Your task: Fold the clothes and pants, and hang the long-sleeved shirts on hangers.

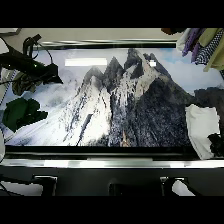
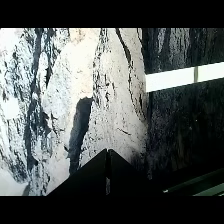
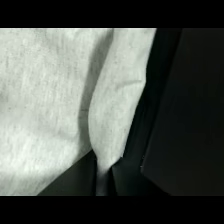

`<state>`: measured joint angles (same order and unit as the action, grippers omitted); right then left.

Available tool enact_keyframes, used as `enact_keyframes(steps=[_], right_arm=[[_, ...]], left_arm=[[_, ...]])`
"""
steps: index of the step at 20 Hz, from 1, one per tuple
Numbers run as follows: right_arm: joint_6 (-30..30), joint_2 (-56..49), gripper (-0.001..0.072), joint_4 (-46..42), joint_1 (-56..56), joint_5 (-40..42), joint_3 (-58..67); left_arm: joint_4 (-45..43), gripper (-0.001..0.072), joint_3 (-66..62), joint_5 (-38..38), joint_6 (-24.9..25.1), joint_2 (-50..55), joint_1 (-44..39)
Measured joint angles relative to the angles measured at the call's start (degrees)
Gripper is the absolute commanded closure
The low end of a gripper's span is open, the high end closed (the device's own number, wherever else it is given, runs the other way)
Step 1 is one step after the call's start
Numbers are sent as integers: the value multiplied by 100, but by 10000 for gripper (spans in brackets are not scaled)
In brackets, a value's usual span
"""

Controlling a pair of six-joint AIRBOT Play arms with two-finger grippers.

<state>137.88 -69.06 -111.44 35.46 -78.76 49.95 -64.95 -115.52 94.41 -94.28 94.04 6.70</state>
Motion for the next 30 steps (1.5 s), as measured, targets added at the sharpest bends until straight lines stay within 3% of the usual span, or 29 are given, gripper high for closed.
enact_keyframes(steps=[1,2,3,4,6,8,10,12,15,17,20,24,30], right_arm=[[0,2,456,-50,0,-72,-9],[0,2,377,-109,2,-146,-17],[-2,2,321,-157,2,-203,-22],[-24,7,322,-190,2,-249,-24],[-210,61,347,-262,2,-315,-22],[-439,240,499,-258,2,-212,74],[-852,507,598,140,2,256,297],[-1698,737,604,1106,-52,918,564],[-3285,911,679,2697,-654,1432,898],[-4068,962,679,3287,-1425,1475,1001],[-4699,997,679,3600,-2721,1445,1073],[-5012,1056,679,3624,-3899,1325,1104],[-5115,1091,679,3663,-4317,1294,1110]], left_arm=[[-2,688,0,2,0,0,0],[-2,688,0,4,0,0,0],[0,686,0,9,0,0,0],[0,685,0,9,0,0,0],[0,685,0,15,0,0,0],[0,688,0,17,0,0,0],[0,689,0,20,0,0,0],[-2,690,2,2,26,-2,-2],[-114,691,199,-195,245,-219,-79],[-345,690,610,-431,332,-553,-173],[-573,690,1458,-802,393,-1207,-267],[-946,687,2481,-1178,415,-2142,-306],[-1252,687,3010,-1252,389,-2688,-334]])
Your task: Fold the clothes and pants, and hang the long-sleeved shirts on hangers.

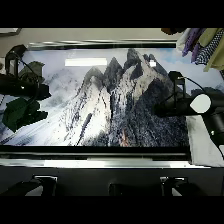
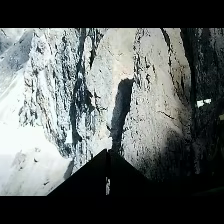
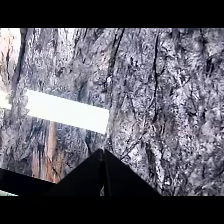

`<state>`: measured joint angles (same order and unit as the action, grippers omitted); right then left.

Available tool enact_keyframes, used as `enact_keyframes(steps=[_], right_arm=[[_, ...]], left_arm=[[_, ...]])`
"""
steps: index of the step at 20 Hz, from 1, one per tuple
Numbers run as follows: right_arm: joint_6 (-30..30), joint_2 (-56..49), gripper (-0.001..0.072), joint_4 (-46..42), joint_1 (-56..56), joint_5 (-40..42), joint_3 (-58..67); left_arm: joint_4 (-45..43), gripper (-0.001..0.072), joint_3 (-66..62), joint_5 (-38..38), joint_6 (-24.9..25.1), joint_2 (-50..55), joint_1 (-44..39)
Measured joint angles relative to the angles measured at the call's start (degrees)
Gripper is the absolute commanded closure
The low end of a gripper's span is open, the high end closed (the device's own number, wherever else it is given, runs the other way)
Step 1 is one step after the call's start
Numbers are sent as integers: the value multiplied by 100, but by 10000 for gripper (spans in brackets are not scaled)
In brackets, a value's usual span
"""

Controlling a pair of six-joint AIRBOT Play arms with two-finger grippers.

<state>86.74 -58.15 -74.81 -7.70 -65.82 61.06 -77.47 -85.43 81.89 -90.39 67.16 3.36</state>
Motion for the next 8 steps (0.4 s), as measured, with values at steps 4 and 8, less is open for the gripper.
enact_keyframes(steps=[4,8], right_arm=[[-17,2,679,9,-48,-2,0],[-17,2,679,17,-59,-2,0]], left_arm=[[-44,687,68,-7,-9,-50,-2],[-59,687,83,-4,-17,-63,-2]])
